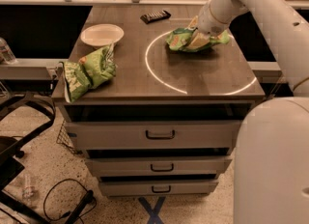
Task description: Pick green rice chip bag
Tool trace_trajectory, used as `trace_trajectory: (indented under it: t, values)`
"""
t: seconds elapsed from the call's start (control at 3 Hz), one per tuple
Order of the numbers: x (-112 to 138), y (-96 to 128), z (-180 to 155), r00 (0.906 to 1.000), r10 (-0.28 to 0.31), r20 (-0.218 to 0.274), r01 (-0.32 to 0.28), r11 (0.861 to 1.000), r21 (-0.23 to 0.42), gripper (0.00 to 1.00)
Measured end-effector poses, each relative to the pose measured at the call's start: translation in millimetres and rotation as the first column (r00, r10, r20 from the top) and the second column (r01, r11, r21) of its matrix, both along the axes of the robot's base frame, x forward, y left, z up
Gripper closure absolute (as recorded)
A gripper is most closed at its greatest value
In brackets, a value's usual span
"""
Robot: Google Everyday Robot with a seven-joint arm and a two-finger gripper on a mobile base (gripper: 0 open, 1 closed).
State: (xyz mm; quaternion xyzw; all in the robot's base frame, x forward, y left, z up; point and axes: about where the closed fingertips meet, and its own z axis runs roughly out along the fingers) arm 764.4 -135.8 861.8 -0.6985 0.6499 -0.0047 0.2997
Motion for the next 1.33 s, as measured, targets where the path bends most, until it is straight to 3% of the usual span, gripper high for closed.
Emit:
trace_trajectory:
  t: [0.67, 1.0, 1.33]
  values:
    - [-41, -4, 115, 0.9949, 0.028, 0.097, -0.031, 0.999, 0.025, 1.0]
    - [-66, -5, 156, 0.9872, 0.085, 0.135, -0.096, 0.992, 0.078, 1.0]
    - [-93, -10, 201, 0.9677, 0.134, 0.213, -0.163, 0.979, 0.123, 1.0]
